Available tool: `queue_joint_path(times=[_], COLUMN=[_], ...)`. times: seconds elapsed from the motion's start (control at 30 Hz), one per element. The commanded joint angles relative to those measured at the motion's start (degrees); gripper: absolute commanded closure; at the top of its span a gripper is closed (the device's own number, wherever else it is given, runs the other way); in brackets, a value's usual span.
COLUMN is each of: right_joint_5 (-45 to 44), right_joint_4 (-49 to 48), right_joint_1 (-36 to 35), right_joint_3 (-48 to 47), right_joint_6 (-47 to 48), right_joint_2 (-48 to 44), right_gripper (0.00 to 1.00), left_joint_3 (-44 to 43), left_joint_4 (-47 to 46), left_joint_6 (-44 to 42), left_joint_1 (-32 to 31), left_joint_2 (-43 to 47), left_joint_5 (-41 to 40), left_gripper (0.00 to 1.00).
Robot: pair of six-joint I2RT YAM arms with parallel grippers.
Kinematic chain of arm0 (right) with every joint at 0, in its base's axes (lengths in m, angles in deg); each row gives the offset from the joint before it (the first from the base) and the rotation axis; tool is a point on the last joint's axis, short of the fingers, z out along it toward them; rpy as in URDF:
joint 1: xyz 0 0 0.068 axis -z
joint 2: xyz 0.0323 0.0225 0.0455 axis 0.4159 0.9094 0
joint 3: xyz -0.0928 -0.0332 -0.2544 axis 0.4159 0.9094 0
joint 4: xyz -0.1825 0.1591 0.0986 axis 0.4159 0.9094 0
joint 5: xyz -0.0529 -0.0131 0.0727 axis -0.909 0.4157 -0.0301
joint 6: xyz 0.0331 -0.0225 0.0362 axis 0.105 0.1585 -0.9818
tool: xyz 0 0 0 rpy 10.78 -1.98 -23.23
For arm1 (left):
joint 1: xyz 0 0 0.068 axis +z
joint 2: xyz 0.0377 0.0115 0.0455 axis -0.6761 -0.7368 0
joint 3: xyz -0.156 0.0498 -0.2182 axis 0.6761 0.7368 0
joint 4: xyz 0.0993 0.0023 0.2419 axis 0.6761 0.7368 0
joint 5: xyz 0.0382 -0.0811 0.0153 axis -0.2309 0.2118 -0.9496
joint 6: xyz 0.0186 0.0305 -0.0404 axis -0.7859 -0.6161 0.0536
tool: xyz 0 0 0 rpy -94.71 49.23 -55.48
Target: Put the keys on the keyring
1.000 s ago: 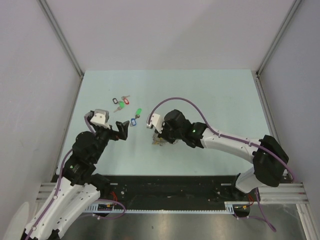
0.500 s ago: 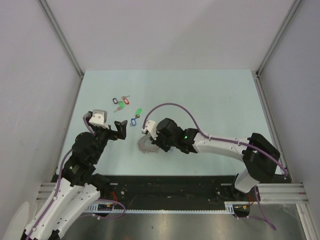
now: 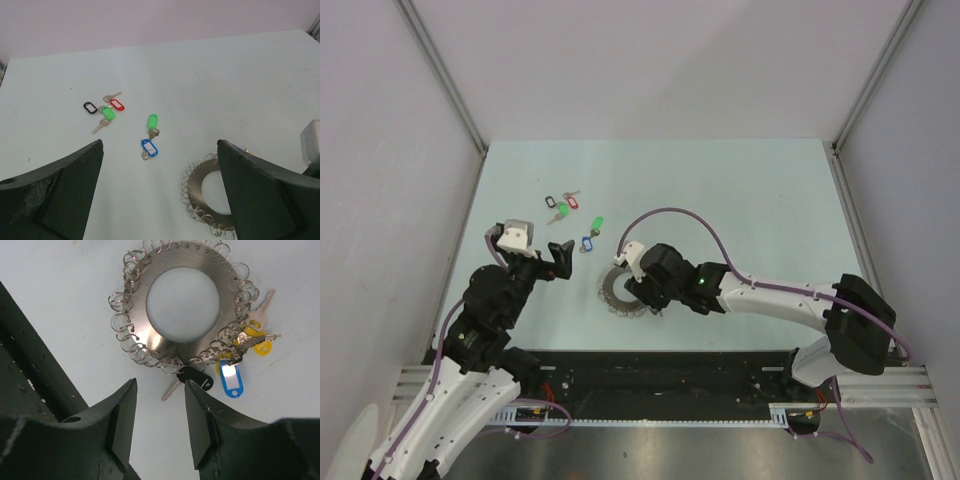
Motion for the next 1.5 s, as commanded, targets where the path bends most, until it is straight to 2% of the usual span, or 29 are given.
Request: queue_joint_path(times=[0.0, 0.13, 0.33, 0.5, 0.93, 1.23, 1.47], right_joint_5=[-2.84, -2.58, -1.87, -6.26, -15.22, -24.01, -24.37], right_joint_4=[0.48, -2.15, -7.16, -11.04, -15.35, -6.74, -0.32], right_joint_1=[1.06, 3.35, 4.23, 5.02, 7.30, 11.00, 12.76], right_joint_3=[1.39, 3.41, 3.42, 2.89, -1.59, -0.81, 3.85], right_joint_6=[-4.39, -6.85, -5.81, -4.66, -2.73, -10.98, -17.93], right_joint_2=[-3.92, -4.01, -0.50, 4.68, 15.67, 15.07, 8.66], right_gripper=[0.51, 0.46, 0.39, 0.35, 0.33, 0.34, 0.35], left_joint_3=[0.44, 0.35, 0.26, 0.26, 0.35, 0.53, 0.62], left_joint_4=[-0.79, -0.70, -0.35, -0.09, -0.35, -0.62, -0.70], left_joint_6=[-0.36, -0.36, -0.36, -0.36, -0.54, -0.72, -0.89], left_joint_1=[-0.01, -0.01, 0.08, -0.01, -0.10, -0.19, -0.28], left_joint_2=[0.36, 0.19, 0.36, 0.80, 0.28, 0.28, 0.36], left_joint_5=[-0.60, -0.51, -1.21, -1.65, -1.21, -0.77, -0.42], left_gripper=[0.00, 0.00, 0.00, 0.00, 0.00, 0.00, 0.00])
